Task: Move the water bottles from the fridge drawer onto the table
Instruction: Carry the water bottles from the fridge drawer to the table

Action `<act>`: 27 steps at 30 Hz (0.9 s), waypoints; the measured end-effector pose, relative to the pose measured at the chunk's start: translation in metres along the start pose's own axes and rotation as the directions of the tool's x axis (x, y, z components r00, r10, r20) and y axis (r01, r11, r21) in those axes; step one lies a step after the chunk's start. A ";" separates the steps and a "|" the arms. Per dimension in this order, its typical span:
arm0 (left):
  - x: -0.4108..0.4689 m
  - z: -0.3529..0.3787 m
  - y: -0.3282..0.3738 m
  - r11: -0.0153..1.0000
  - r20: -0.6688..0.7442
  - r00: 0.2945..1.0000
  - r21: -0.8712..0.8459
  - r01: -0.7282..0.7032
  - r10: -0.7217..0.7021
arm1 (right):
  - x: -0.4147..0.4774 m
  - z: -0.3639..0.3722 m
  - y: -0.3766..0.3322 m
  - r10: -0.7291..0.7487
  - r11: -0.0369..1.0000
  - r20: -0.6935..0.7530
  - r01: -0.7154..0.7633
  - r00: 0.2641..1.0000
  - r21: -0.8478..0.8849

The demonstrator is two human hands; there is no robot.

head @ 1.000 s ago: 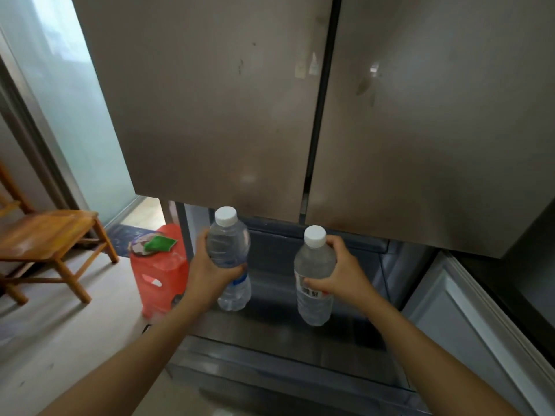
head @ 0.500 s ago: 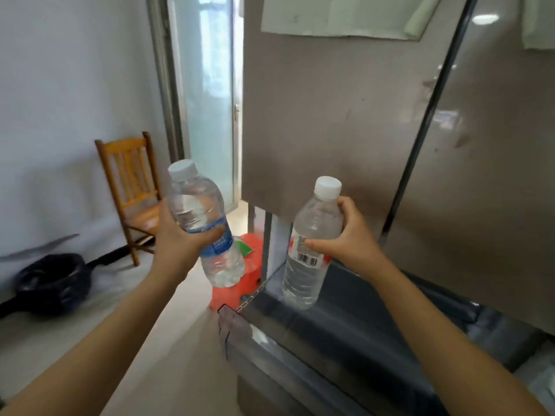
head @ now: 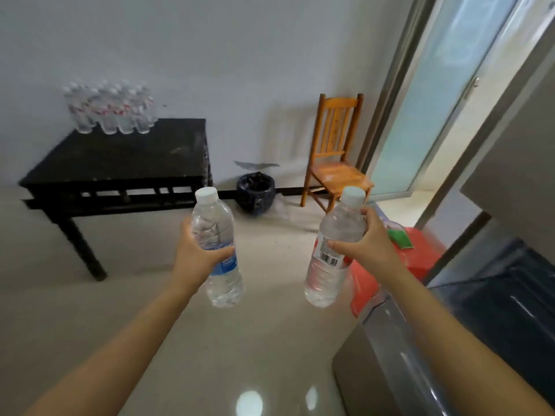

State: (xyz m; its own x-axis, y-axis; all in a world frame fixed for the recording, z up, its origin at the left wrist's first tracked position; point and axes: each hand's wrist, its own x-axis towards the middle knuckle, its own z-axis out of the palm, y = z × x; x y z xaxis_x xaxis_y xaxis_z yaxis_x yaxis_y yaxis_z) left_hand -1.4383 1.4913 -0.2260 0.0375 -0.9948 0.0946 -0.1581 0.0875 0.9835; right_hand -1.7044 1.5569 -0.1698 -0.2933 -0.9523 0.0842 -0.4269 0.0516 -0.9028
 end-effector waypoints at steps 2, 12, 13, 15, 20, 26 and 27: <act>0.000 -0.026 -0.012 1.000 -0.034 0.999 0.009 0.017 -0.017 | 0.001 0.031 0.000 0.011 1.000 0.068 -0.009 0.998 -0.028; 0.023 -0.204 -0.068 0.998 -0.174 0.984 0.049 0.041 -0.032 | 0.023 0.214 -0.072 -0.052 0.990 0.265 0.084 0.963 -0.111; 0.028 -0.228 -0.072 0.998 -0.187 0.982 0.051 0.043 -0.032 | 0.025 0.236 -0.081 -0.057 0.991 0.253 0.086 0.966 -0.107; 0.041 -0.274 -0.076 0.997 -0.219 0.975 0.067 0.049 -0.033 | 0.028 0.280 -0.100 -0.082 0.991 0.237 0.104 0.968 -0.080; 0.070 -0.392 -0.088 0.992 -0.327 0.945 0.111 0.054 -0.015 | 0.038 0.393 -0.146 -0.108 0.994 0.296 0.112 0.949 0.003; 0.095 -0.492 -0.109 0.990 -0.455 0.889 0.096 0.103 -0.049 | 0.059 0.506 -0.200 -0.173 0.981 0.433 0.193 0.884 -0.001; 0.099 -0.507 -0.114 0.989 -0.480 0.876 0.095 0.111 -0.052 | 0.064 0.527 -0.206 -0.177 0.980 0.454 0.199 0.873 0.000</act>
State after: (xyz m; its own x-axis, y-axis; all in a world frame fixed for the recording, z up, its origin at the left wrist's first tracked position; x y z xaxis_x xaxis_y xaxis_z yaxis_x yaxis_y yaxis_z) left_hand -0.9160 1.4094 -0.2507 0.5143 -0.8512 0.1052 -0.2459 -0.0288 0.9689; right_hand -1.1845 1.3264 -0.2006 0.2084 -0.9771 0.0421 -0.4770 -0.1391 -0.8678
